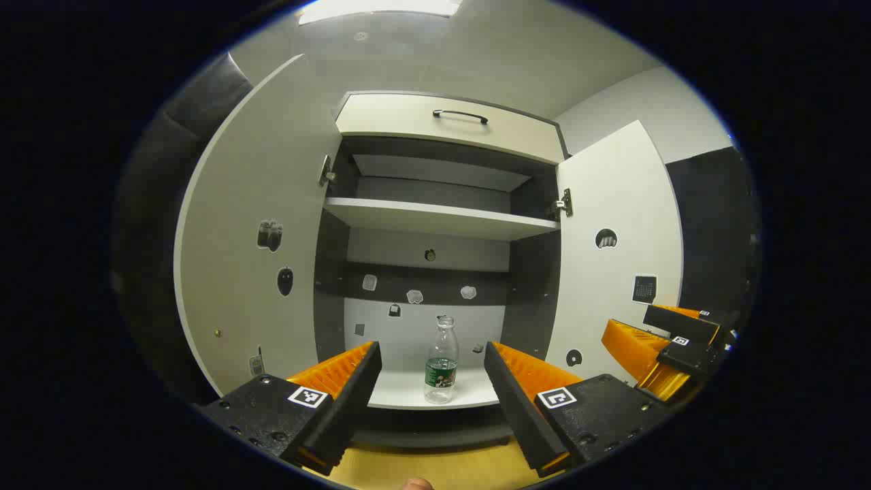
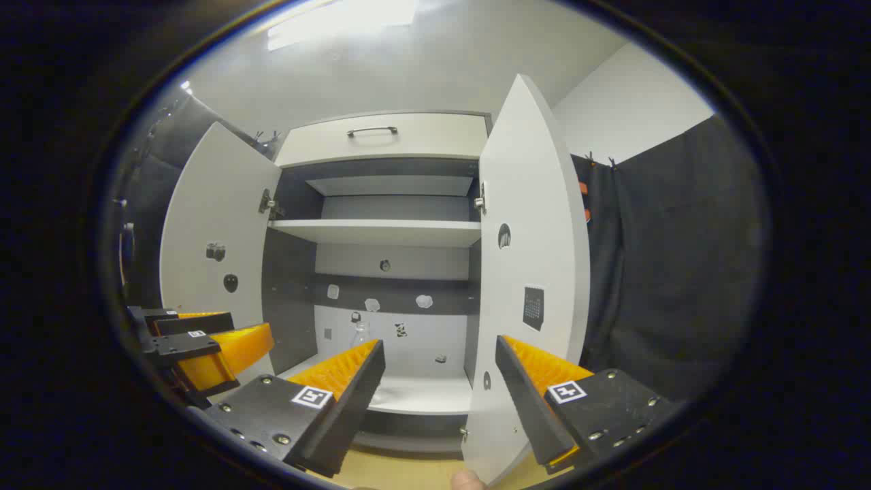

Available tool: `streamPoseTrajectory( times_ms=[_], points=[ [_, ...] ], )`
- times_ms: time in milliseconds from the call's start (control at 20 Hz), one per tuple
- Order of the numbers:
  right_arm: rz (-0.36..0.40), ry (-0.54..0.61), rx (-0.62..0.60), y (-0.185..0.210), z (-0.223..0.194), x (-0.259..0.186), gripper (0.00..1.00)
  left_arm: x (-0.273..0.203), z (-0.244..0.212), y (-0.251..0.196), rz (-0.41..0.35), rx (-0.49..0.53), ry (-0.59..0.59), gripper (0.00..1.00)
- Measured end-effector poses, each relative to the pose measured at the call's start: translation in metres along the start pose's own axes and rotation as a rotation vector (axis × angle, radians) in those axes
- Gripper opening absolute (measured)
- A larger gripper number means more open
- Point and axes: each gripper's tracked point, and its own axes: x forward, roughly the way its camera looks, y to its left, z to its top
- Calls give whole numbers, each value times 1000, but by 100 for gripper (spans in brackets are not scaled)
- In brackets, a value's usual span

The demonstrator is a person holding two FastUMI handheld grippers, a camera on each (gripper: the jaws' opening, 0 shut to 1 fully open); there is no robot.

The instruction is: Grasp the bottle in the cabinet with the left hand and place it on the coaster, then close the right door with the right hand and the left door with the left hand.

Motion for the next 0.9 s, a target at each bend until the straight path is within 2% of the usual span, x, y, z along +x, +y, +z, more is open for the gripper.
streamPoseTrajectory(
  times_ms=[300,400,550,900],
  points=[
    [-12,-10,-10,-10,4,-2,99,20,-9,-11,-46,-18,26,96],
    [-27,-17,-13,-16,7,-4,99,28,-11,-14,-63,-32,32,93],
    [-44,-17,-17,-25,8,-9,99,41,-16,-15,-79,-29,42,96],
    [-80,-10,-40,-42,7,-25,99,101,-43,-19,-118,-52,109,96]
  ],
)
